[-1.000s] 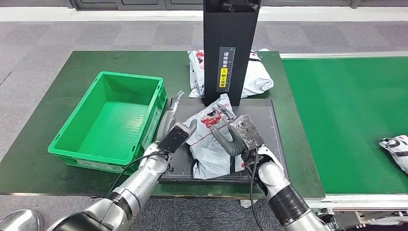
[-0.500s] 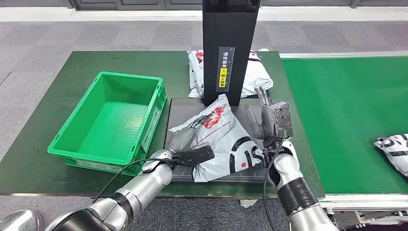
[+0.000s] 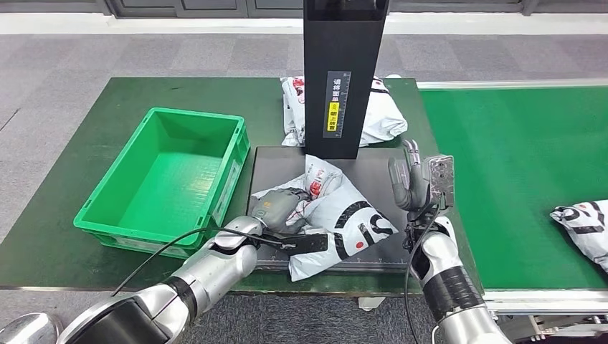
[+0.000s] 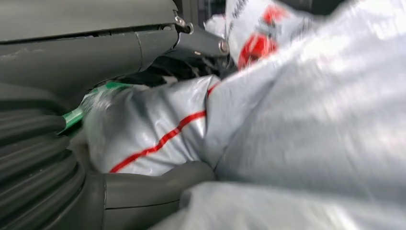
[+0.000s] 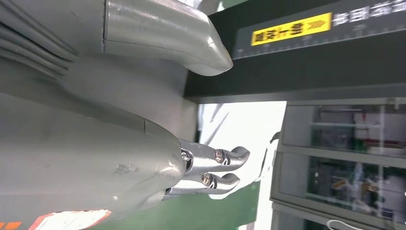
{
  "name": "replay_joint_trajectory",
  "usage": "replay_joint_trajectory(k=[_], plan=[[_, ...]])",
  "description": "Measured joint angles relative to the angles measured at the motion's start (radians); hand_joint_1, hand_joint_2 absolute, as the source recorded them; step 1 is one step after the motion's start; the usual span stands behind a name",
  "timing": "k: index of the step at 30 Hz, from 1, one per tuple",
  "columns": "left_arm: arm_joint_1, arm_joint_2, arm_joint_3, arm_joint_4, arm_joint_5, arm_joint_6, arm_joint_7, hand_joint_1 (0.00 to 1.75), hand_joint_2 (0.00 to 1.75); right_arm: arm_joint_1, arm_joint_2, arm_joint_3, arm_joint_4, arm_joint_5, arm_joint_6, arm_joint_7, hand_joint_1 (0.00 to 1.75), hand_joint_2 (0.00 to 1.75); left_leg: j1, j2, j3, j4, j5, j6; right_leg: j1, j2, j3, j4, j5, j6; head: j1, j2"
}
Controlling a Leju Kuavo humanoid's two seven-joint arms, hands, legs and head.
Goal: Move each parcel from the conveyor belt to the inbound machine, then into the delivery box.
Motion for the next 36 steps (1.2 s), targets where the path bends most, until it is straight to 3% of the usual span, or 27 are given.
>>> replay_joint_trajectory(k=[3, 6, 10, 13, 16, 21, 24, 30, 34, 35, 36], plan=[[0.012, 0.001, 0.065, -0.014, 0.103, 0.115, -0.094, 1.75, 1.75, 0.011, -0.002, 0.000, 0.000, -0.007, -0.013, 0.005, 0.00, 0.00, 0.000, 0.001, -0.001, 0.000, 0.001, -0.001, 0.000, 0.000, -0.001, 0.000, 0.000, 0.000, 0.000, 0.000], [0.015, 0.001, 0.122, -0.026, 0.132, 0.162, -0.126, 1.75, 1.75, 0.022, -0.003, 0.000, 0.000, -0.013, -0.016, 0.005, 0.00, 0.00, 0.000, 0.001, -0.001, 0.000, 0.001, -0.001, 0.000, 0.001, -0.002, 0.000, 0.000, 0.000, 0.000, 0.000], [0.014, 0.004, 0.193, -0.056, 0.169, 0.303, -0.186, 1.75, 1.75, 0.033, -0.003, 0.000, 0.000, -0.019, -0.025, 0.004, 0.00, 0.00, 0.000, 0.001, -0.002, 0.000, 0.001, -0.001, 0.000, 0.001, -0.003, 0.000, 0.000, 0.000, 0.000, 0.000], [0.007, 0.018, 0.260, -0.098, 0.147, 0.340, -0.197, 1.75, 1.75, 0.045, -0.003, 0.000, -0.007, -0.019, -0.027, 0.003, 0.00, 0.00, 0.000, 0.001, -0.003, 0.000, 0.001, -0.001, 0.000, 0.001, -0.004, 0.000, 0.000, 0.000, 0.000, 0.000], [0.006, 0.034, 0.368, -0.173, -0.005, 0.360, -0.193, 1.75, 1.75, 0.059, -0.003, 0.000, -0.023, -0.016, -0.029, 0.006, 0.00, 0.00, 0.000, 0.001, -0.004, 0.000, 0.001, -0.001, 0.000, 0.001, -0.005, 0.000, 0.000, 0.000, 0.000, 0.000], [-0.010, 0.065, 0.646, -0.311, -0.346, 0.364, -0.161, 1.75, 1.75, 0.087, 0.000, -0.003, -0.058, 0.006, -0.027, 0.016, 0.00, 0.00, 0.001, 0.005, -0.005, 0.000, 0.001, -0.001, 0.000, 0.005, -0.007, 0.001, 0.001, -0.001, 0.000, 0.000], [-0.019, 0.089, 0.785, -0.378, -0.449, 0.365, -0.141, 1.75, 1.75, 0.100, 0.001, -0.008, -0.072, 0.010, -0.025, 0.021, 0.00, 0.00, 0.001, 0.006, -0.005, 0.000, 0.001, -0.001, 0.000, 0.006, -0.008, 0.001, 0.001, -0.001, 0.000, 0.000], [-0.021, 0.118, 0.934, -0.460, -0.554, 0.365, -0.084, 1.75, 1.75, 0.106, 0.001, -0.009, -0.084, 0.015, -0.020, 0.022, 0.00, 0.00, 0.001, 0.005, -0.006, 0.000, 0.001, -0.001, 0.001, 0.006, -0.008, 0.001, 0.001, -0.001, 0.000, 0.000], [-0.021, 0.167, 1.024, -0.483, -0.618, 0.365, -0.025, 1.75, 1.75, 0.109, -0.006, -0.009, -0.083, 0.010, -0.007, 0.025, 0.00, 0.00, 0.001, 0.008, -0.006, 0.000, 0.001, -0.001, 0.000, 0.007, -0.009, 0.001, 0.001, -0.001, 0.000, 0.000], [-0.021, 0.180, 1.044, -0.483, -0.623, 0.365, -0.020, 1.66, 1.75, 0.109, -0.008, -0.009, -0.083, 0.007, -0.005, 0.025, 0.00, 0.00, 0.001, 0.008, -0.006, 0.000, 0.001, -0.001, 0.001, 0.008, -0.009, 0.001, 0.001, -0.001, 0.000, 0.000], [-0.020, 0.191, 1.061, -0.483, -0.625, 0.365, -0.016, 1.23, 1.75, 0.109, -0.011, -0.009, -0.083, 0.004, -0.005, 0.025, 0.00, 0.00, 0.001, 0.008, -0.006, 0.000, 0.001, -0.001, 0.001, 0.008, -0.009, 0.001, 0.001, -0.001, 0.000, 0.000]])
